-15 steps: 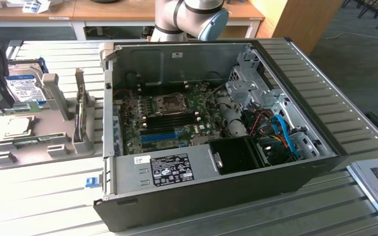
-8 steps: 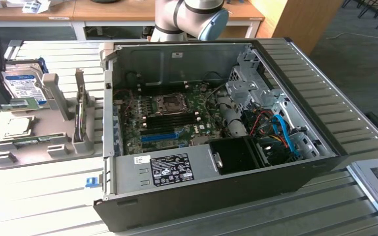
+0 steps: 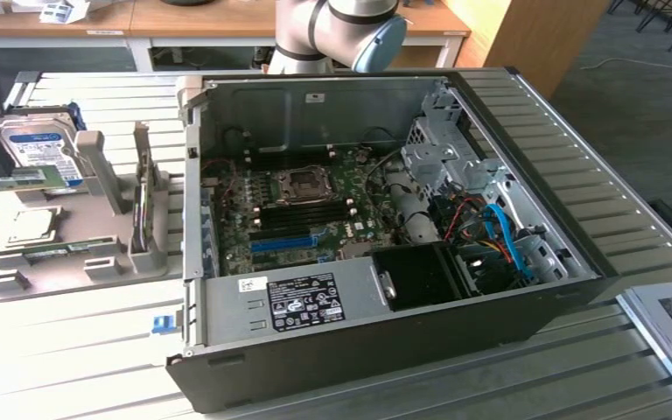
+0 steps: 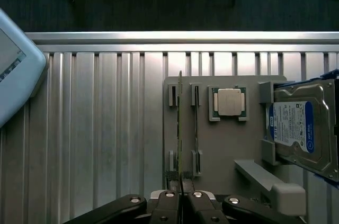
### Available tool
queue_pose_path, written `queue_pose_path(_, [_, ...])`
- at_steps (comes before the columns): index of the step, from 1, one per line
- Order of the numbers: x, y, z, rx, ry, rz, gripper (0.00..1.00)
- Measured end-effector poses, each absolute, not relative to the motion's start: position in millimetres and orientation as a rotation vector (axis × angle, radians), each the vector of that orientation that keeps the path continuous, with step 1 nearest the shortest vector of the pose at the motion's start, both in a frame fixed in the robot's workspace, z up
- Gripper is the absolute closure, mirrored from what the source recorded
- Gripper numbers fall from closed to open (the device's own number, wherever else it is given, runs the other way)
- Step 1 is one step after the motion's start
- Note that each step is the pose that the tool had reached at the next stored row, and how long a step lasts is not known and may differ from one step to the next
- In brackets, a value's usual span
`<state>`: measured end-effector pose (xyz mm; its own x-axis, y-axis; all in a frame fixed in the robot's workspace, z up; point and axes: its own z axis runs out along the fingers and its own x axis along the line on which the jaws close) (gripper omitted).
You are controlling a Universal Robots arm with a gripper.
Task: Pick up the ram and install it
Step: 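Pick up the ram and move it above insertion slot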
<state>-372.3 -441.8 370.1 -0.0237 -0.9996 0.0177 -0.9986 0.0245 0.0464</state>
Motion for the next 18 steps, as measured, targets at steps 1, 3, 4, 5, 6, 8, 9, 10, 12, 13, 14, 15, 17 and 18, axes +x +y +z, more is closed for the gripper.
queue_pose_path(1, [-372.4,-441.8,371.5,2.163,-2.216,-0.032,0.88])
queue_pose_path(3, [-372.3,-441.8,374.0,2.163,-2.216,-0.032,0.88])
queue_pose_path(4, [-372.3,-441.8,375.3,2.163,-2.216,-0.032,0.88])
queue_pose_path(5, [-372.3,-441.8,376.5,2.163,-2.216,-0.032,0.88])
queue_pose_path(6, [-372.3,-441.8,377.9,2.163,-2.216,-0.032,0.88])
queue_pose_path(8, [-372.3,-441.8,380.4,2.163,-2.216,-0.032,0.88])
queue_pose_path(9, [-372.2,-441.8,381.6,2.163,-2.216,-0.032,0.88])
queue_pose_path(10, [-372.2,-441.8,382.8,2.163,-2.216,-0.032,0.88])
queue_pose_path(12, [-372.2,-441.8,385.2,2.163,-2.216,-0.032,0.88])
queue_pose_path(13, [-372.2,-441.8,386.5,2.163,-2.216,-0.032,0.88])
queue_pose_path(14, [-372.2,-441.8,387.8,2.163,-2.216,-0.032,0.88])
queue_pose_path(15, [-372.2,-441.8,388.8,2.163,-2.216,-0.032,0.88])
queue_pose_path(17, [-372.2,-441.8,391.0,2.163,-2.216,-0.032,0.88])
queue_pose_path(18, [-372.2,-441.8,392.0,2.163,-2.216,-0.032,0.88])
